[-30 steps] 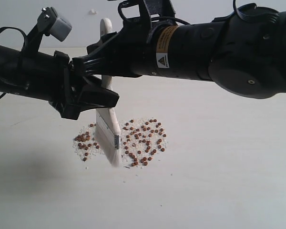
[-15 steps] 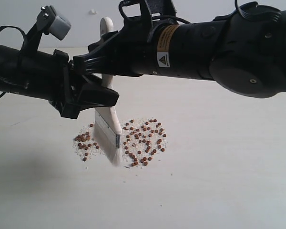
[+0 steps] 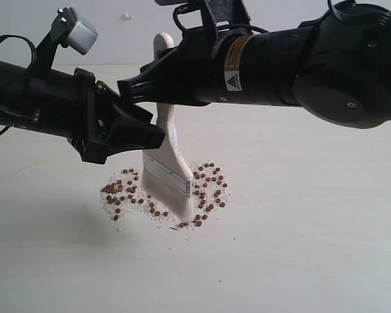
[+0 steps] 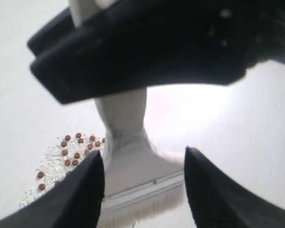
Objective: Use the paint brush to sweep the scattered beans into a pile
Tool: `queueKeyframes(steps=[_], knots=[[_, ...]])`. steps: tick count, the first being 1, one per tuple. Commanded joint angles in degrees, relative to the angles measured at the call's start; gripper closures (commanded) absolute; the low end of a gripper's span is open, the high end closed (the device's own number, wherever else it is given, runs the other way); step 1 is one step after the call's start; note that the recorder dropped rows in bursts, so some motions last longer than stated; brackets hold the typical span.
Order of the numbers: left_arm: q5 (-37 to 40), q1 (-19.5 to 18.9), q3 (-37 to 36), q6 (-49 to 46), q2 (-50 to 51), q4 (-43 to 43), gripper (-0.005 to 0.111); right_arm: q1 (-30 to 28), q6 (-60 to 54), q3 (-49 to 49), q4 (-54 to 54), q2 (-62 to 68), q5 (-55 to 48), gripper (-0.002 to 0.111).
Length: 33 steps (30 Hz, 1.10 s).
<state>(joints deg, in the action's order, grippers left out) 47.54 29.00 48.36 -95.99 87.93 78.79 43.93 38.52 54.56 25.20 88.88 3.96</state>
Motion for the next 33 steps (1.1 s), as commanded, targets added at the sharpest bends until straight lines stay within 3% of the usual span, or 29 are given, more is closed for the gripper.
queueKeyframes(steps=[1, 10, 13, 14, 16, 24, 26, 28, 31, 33], knots=[[0.58, 0.30, 0.28, 0.42, -0.20, 0.24, 0.057, -3.20, -0.22, 0.24, 0.05, -2.65, -3.09, 0.108], [-0.04, -0.19, 0.28, 0.27, -0.32, 1.73, 0.058, -8.55, -0.90, -2.93, 0.80, -13.61, -5.84, 0.108], [0.17, -1.20, 0.28, 0.61, -0.32, 1.89, 0.071, -11.10, -0.90, -6.37, 0.80, -18.29, -5.84, 0.108], [0.47, -2.00, 0.28, 0.72, -0.32, 1.89, 0.089, -13.15, -0.90, -8.99, 0.96, -21.30, -5.84, 0.108], [1.08, -2.91, 0.02, 0.84, -0.32, 1.89, 0.106, -15.34, -0.90, -11.14, 1.80, -23.95, -6.08, 0.108], [-2.15, -4.04, -8.84, -7.07, -8.00, 13.83, 0.107, -23.30, -0.25, -14.30, 12.70, -33.10, -15.48, 0.108], [-2.50, -4.04, -11.85, -8.52, -13.60, 17.08, 0.107, -23.41, 6.10, -14.58, 21.68, -34.20, -17.73, 0.108], [-3.37, -4.04, -15.83, -9.77, -21.06, 19.83, 0.107, -23.41, 22.77, -16.75, 37.59, -34.58, -19.21, 0.108], [-9.38, -4.04, -22.24, -11.53, -34.64, 21.16, 0.107, -23.41, 59.95, -23.18, 69.36, -34.73, -21.43, 0.108], [-11.08, -4.04, -24.19, -10.78, -41.07, 21.16, 0.107, -23.24, 72.39, -25.58, 74.75, -34.73, -23.92, 0.108]])
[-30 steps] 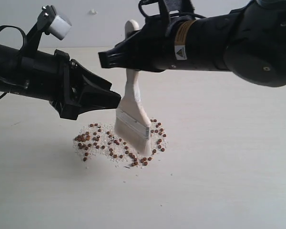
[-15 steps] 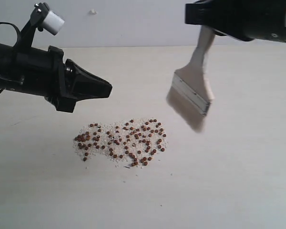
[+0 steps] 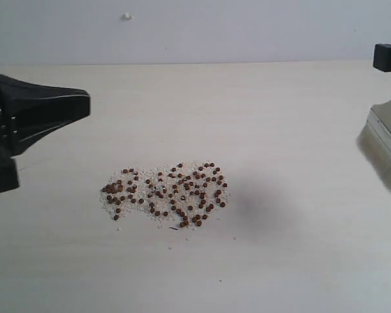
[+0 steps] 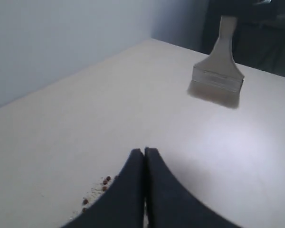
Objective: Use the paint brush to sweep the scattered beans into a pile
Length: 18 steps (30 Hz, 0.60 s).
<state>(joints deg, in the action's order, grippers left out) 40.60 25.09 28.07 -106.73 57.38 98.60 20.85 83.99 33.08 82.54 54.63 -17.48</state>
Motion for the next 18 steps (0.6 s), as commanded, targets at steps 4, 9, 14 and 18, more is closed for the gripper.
queueKeyframes(steps=[4, 9, 14, 18], knots=[[-8.46, -0.13, -6.62, 5.54, -22.92, 1.34, 0.107, -0.16, 27.22, -5.22, 17.41, -0.60, -6.10, 0.108], [-13.73, -0.13, -9.56, 9.95, -36.72, 1.34, 0.107, -0.16, 29.36, -5.22, 17.41, -0.60, -6.10, 0.108], [-18.82, -0.13, -12.76, 11.75, -47.66, 1.34, 0.107, -0.16, 29.21, -5.09, 17.41, -0.60, -0.40, 0.108], [-21.21, -0.13, -15.72, 12.91, -52.75, 1.34, 0.107, -0.16, 29.11, -4.70, 17.41, -0.60, 1.70, 0.108]])
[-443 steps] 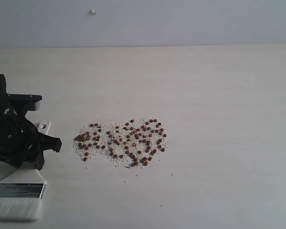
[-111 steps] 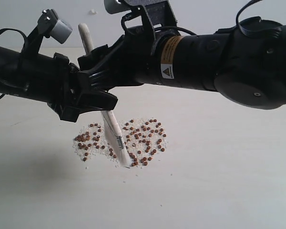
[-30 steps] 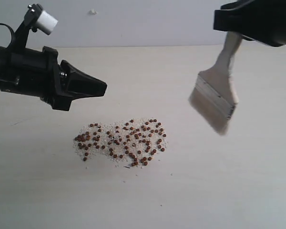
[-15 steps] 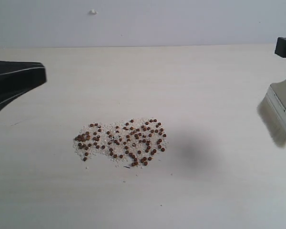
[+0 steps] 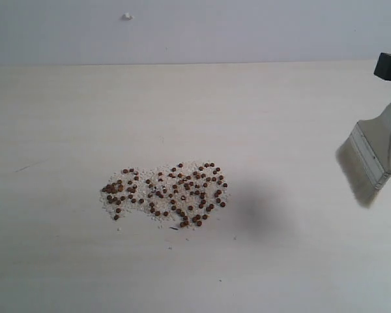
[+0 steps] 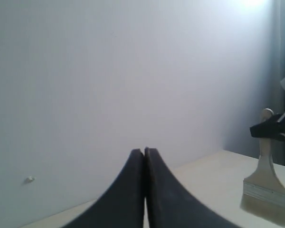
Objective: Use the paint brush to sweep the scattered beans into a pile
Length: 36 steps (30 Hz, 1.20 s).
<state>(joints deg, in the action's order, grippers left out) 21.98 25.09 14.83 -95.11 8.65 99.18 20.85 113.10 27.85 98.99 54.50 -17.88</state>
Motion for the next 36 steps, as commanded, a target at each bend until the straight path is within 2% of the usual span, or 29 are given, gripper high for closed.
queueKeyframes(steps=[1, 8, 17, 24, 30, 36], knots=[[-2.58, -0.13, -3.33, 1.30, -5.07, 0.76, 0.107, -0.16, 0.25, 0.53, 0.95, -0.47, 2.03, 0.108], [1.16, -0.13, -7.54, 1.30, -7.05, 0.76, 0.107, -0.16, 0.23, 0.53, 0.95, -0.47, -0.90, 0.108], [1.58, -0.13, -7.74, 1.08, -7.05, 0.76, 0.107, -0.16, 3.06, 0.53, 0.95, -0.36, -2.35, 0.108], [1.58, -0.13, -7.74, 1.08, -7.05, 0.76, 0.107, -0.16, 2.46, 0.53, 0.95, -0.47, 3.73, 0.108], [1.58, -0.13, -7.74, 1.08, -7.05, 0.76, 0.107, -0.16, -10.41, 0.53, 0.92, -0.47, 1.96, 0.108], [1.58, -0.13, -7.74, 1.08, -7.05, 0.76, 0.107, -0.16, -11.46, 0.53, 0.95, -0.47, -2.61, 0.108]])
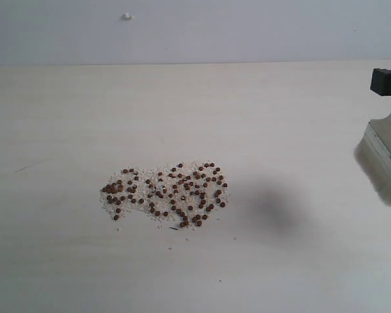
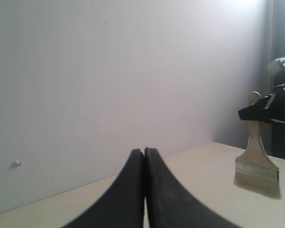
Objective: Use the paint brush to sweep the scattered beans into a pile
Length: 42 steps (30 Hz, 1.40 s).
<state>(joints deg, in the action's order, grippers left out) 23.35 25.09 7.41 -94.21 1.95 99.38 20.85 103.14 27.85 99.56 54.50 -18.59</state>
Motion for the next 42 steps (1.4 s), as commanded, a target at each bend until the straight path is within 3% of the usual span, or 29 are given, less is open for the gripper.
queueKeyframes(steps=[1, 7, 12, 16, 19, 22, 25, 32, 42], knots=[[0.20, -0.13, -0.32, 0.18, -0.35, 0.57, 0.107, -0.16, -1.50, 0.53, 0.39, -0.47, -1.43, 0.108], [0.20, -0.13, -0.32, 0.18, -0.35, 0.57, 0.107, -0.16, -7.98, 1.54, 0.39, -0.22, 0.82, 0.108], [0.20, -0.13, -0.32, 0.18, -0.35, 0.57, 0.107, -0.16, -37.52, 4.77, -21.00, 1.26, 2.98, 0.108], [0.20, -0.13, -0.32, 0.18, -0.35, 0.57, 0.107, -0.16, -68.20, 5.27, -43.79, 1.50, 5.46, 0.108], [0.20, -0.13, -0.32, 0.18, -0.35, 0.57, 0.107, -0.16, -79.05, 5.27, -54.95, 1.50, 5.35, 0.108], [0.20, -0.13, -0.32, 0.18, -0.35, 0.57, 0.107, -0.16, -76.70, 6.37, -58.26, 1.50, 5.09, 0.108], [0.20, -0.13, -0.32, 0.18, -0.35, 0.57, 0.107, -0.16, -65.41, 6.92, -58.52, 1.50, 7.04, 0.108], [0.20, -0.13, -0.32, 0.18, -0.35, 0.57, 0.107, -0.40, -44.71, 5.85, -44.17, 1.50, 18.20, 0.108], [0.20, -0.13, -0.32, 0.18, -0.35, 0.57, 0.107, -8.73, -43.86, 5.85, -45.80, 1.50, 18.91, 0.108]])
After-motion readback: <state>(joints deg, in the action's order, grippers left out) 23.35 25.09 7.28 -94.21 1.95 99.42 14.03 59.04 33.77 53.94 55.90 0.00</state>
